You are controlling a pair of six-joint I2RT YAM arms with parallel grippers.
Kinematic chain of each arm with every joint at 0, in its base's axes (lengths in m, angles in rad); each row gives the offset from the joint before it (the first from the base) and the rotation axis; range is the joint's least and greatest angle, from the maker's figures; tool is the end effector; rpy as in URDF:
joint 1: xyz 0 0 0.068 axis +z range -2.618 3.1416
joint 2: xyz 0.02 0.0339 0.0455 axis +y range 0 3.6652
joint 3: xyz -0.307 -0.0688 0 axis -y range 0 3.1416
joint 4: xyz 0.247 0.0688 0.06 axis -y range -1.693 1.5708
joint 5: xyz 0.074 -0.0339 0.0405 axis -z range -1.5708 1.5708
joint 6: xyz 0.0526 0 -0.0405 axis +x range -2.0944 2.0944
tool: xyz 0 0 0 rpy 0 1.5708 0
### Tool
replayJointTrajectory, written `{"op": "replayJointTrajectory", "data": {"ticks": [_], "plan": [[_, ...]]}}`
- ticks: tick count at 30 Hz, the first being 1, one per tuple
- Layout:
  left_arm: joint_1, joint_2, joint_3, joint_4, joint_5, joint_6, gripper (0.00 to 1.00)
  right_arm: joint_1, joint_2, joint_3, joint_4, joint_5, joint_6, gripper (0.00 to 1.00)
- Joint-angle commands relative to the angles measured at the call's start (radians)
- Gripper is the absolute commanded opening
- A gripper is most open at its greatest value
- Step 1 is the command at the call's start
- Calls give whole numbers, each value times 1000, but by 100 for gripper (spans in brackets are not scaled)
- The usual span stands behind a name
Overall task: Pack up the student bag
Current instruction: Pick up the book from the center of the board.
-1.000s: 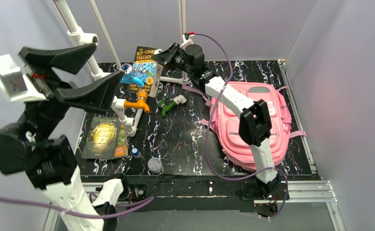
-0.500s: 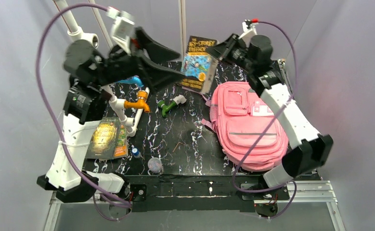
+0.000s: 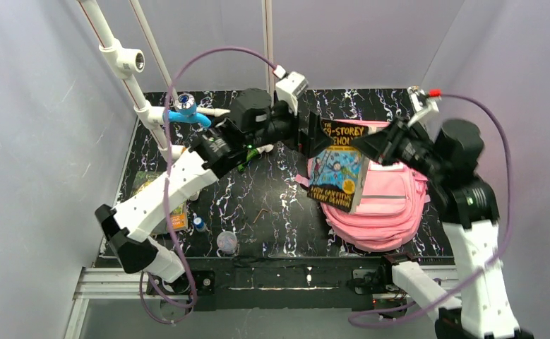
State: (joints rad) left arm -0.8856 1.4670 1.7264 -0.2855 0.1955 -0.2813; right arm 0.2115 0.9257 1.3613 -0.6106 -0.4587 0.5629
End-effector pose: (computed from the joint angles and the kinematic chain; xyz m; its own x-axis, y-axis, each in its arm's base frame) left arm 0.2054 -0.2675 0.5369 -0.2608 -0.1112 -0.9590 0.8432 0.4575 -0.2824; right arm 0.1450 0.0550 0.4963 -0.4719 0.3881 -0.7917 -0.4289 0.6835 0.5907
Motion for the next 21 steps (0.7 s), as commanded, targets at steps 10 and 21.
{"op": "replayJointTrajectory", "data": {"ticks": [10, 21], "plan": [[162, -96, -243, 328, 438, -572, 99, 1, -185, -148, 368, -105, 361, 1], [160, -132, -255, 333, 640, -611, 78, 1, -164, -258, 685, -139, 537, 1]]}}
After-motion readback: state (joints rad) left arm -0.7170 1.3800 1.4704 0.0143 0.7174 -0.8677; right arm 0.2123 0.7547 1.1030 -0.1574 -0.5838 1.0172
